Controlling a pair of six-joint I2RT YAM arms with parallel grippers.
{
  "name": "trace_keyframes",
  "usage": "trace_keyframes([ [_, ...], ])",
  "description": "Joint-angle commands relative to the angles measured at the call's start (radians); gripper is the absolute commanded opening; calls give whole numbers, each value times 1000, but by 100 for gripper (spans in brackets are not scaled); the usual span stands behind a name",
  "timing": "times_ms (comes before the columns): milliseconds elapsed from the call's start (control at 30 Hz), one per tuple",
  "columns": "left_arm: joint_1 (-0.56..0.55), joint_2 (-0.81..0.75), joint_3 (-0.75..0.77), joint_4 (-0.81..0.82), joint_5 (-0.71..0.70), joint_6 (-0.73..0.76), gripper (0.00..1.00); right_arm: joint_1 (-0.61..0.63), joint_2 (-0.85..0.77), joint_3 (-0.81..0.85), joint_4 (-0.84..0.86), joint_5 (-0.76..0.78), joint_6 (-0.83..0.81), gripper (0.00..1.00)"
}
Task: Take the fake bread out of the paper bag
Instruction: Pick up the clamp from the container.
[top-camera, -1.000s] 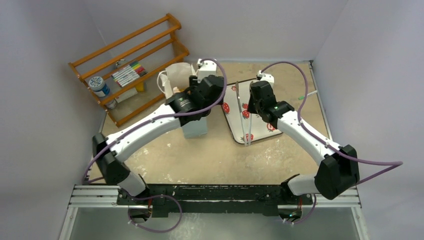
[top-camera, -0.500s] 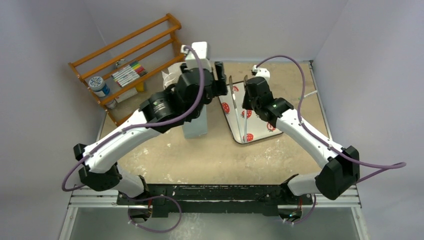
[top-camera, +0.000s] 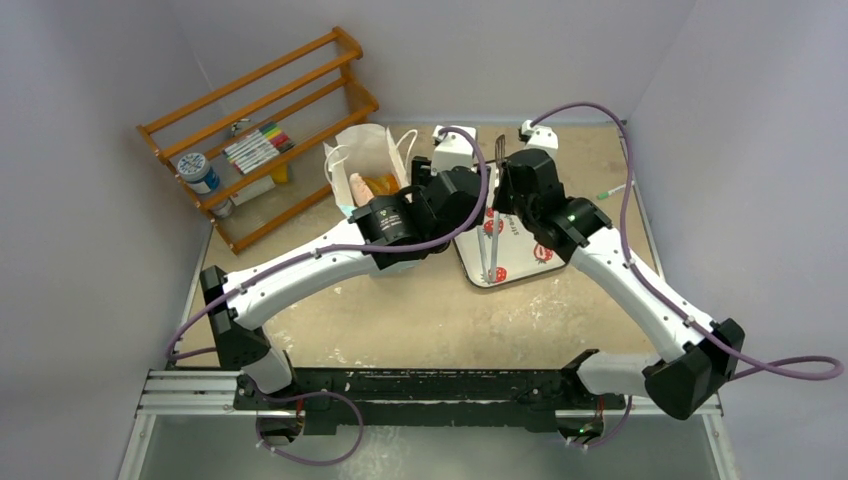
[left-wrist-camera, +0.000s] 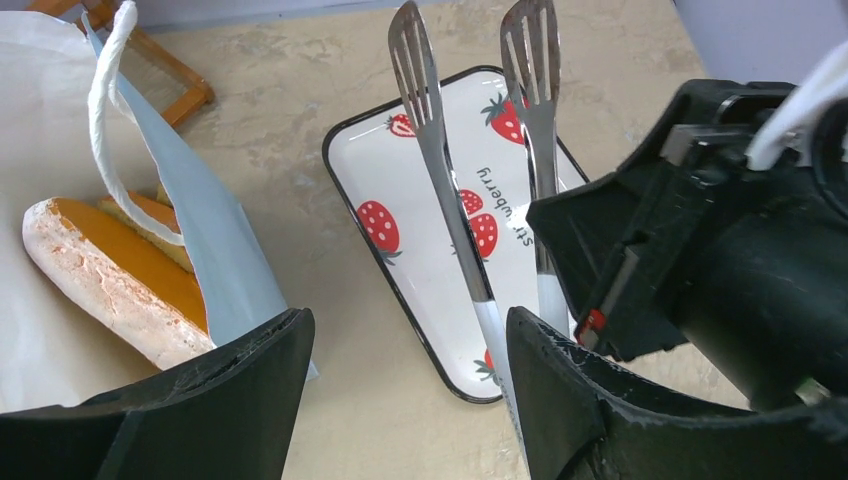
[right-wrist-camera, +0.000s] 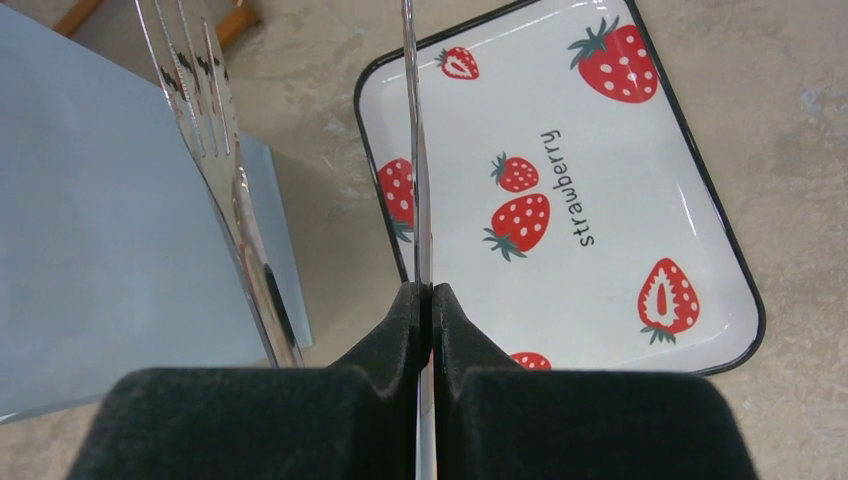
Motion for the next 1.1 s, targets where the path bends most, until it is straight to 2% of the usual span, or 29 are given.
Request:
trace_keyframes([
  [0, 0, 3, -8, 74, -57, -11, 71, 21, -52, 61, -4, 12, 34, 0],
  [167, 2, 10, -42, 157, -48, 13, 72, 43, -66, 58, -26, 4, 45, 0],
  [467, 9, 46, -48, 193, -65, 40, 72, 60, -111, 59, -46, -5, 58, 0],
  [767, 27, 35, -104, 240, -107, 38, 68, 61, -135, 72, -55, -22, 55, 0],
  [900, 38, 42, -110, 249, -102, 45, 57, 61, -141, 74, -47, -15, 51, 0],
  [1067, 43, 46, -112, 256, -114, 53, 25, 62, -147, 58, -38, 20, 48, 0],
])
